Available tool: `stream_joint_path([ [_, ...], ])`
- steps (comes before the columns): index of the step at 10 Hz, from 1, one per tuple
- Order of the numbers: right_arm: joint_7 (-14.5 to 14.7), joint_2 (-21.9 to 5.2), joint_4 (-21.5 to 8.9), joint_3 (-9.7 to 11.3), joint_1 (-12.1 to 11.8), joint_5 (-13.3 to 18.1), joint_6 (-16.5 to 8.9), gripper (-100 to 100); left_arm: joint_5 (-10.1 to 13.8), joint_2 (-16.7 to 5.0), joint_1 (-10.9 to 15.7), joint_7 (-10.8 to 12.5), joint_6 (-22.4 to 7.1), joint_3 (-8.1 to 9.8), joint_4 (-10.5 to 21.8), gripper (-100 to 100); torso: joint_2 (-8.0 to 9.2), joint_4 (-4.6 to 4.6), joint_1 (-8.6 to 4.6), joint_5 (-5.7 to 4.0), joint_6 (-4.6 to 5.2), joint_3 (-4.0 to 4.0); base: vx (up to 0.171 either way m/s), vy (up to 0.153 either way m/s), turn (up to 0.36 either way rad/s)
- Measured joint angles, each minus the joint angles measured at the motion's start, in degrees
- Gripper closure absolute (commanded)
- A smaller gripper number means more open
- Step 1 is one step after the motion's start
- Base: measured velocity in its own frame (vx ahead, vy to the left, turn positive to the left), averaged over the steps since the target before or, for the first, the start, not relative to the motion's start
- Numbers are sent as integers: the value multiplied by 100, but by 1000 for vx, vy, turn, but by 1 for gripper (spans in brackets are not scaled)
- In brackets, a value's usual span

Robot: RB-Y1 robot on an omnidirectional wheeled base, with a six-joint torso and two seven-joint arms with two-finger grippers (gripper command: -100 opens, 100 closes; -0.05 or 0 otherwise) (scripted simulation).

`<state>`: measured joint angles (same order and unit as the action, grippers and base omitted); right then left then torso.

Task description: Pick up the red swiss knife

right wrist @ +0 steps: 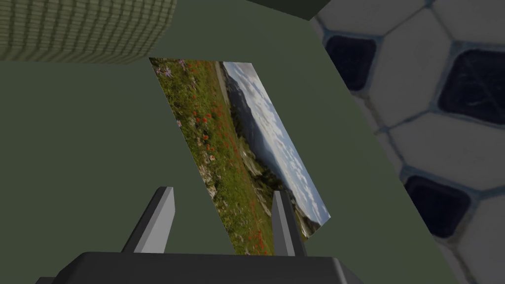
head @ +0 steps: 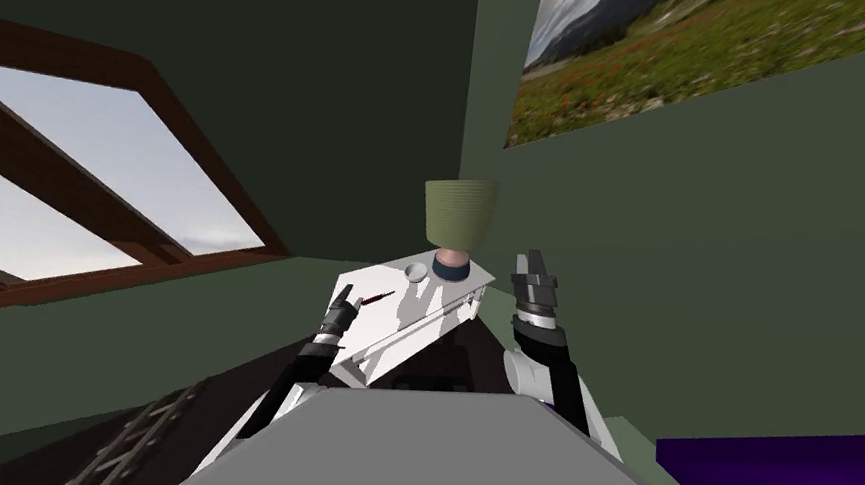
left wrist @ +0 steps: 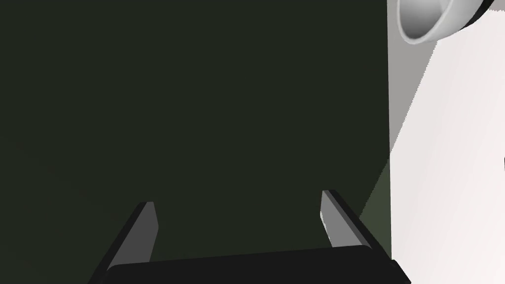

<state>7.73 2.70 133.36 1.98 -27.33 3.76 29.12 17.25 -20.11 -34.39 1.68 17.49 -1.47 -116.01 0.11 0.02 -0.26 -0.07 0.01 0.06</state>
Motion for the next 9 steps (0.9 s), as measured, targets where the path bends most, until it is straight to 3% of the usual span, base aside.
stream_joint_path([
  [9, 0, -1, 0, -2, -2, 0, 0, 0, 1380, -905, -190, 729, -965, 38, 915, -100, -4, 0, 23, 5, -8, -2, 16, -34, -259],
])
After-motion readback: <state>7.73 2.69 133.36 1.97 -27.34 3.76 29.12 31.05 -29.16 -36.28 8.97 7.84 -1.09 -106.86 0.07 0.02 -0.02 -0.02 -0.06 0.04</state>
